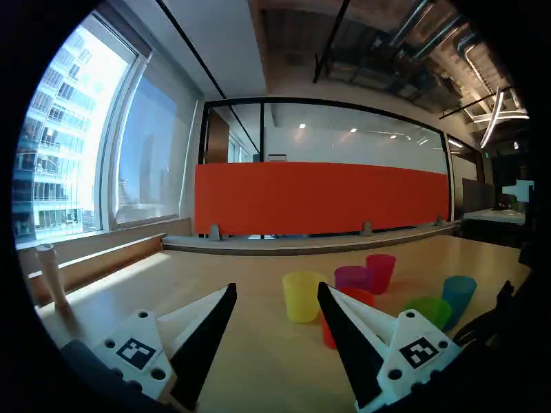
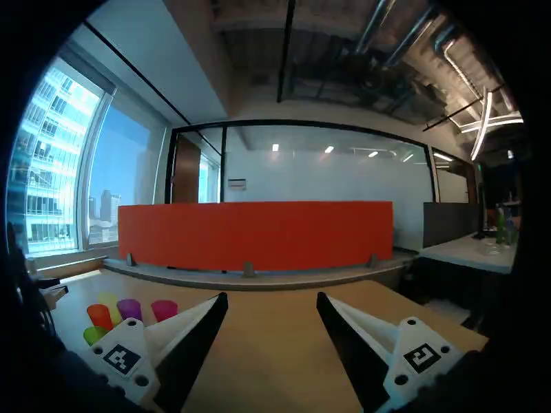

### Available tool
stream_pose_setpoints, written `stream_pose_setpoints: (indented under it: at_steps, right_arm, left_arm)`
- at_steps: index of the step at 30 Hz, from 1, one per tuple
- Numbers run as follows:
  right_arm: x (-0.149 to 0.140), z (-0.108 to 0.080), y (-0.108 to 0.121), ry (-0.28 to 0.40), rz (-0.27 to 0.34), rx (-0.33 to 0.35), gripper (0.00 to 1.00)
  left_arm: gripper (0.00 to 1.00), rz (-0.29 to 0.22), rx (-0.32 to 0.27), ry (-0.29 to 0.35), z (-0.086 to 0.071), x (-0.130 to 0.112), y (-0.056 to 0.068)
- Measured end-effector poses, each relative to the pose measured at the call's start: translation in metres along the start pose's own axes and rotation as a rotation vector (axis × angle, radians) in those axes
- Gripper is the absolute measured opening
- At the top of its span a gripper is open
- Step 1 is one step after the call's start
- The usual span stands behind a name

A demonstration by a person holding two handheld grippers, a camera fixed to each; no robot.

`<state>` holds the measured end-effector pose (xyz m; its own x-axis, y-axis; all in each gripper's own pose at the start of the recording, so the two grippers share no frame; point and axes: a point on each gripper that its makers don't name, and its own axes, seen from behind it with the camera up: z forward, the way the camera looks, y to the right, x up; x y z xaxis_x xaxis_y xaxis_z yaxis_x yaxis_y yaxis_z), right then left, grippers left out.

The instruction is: Pour water

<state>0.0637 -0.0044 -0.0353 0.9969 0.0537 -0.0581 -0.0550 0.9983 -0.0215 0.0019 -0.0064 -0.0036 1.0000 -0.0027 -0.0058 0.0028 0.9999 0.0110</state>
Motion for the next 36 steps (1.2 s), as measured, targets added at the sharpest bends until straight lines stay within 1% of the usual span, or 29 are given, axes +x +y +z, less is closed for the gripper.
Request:
stream_pose_setpoints:
  at_steps: [15,23,30,36]
  right_arm:
    - [0.000,-0.002,-0.001,0.005,-0.019,0.002,1.00]
    - [0.005,-0.004,0.003,0.032,-0.037,-0.002,1.00]
    - [-0.007,-0.003,0.008,0.031,-0.052,-0.002,1.00]
    - [-0.021,0.004,-0.003,0.028,-0.064,0.023,1.00]
  left_arm:
    - [0.87,0.002,-0.004,-0.005,0.002,-0.001,0.001]
    - [0.87,0.002,-0.004,-0.005,0.002,-0.002,0.001]
    - [0.87,0.002,-0.004,-0.005,0.002,-0.002,0.001]
    - [0.87,0.002,-0.004,-0.005,0.002,-0.002,0.001]
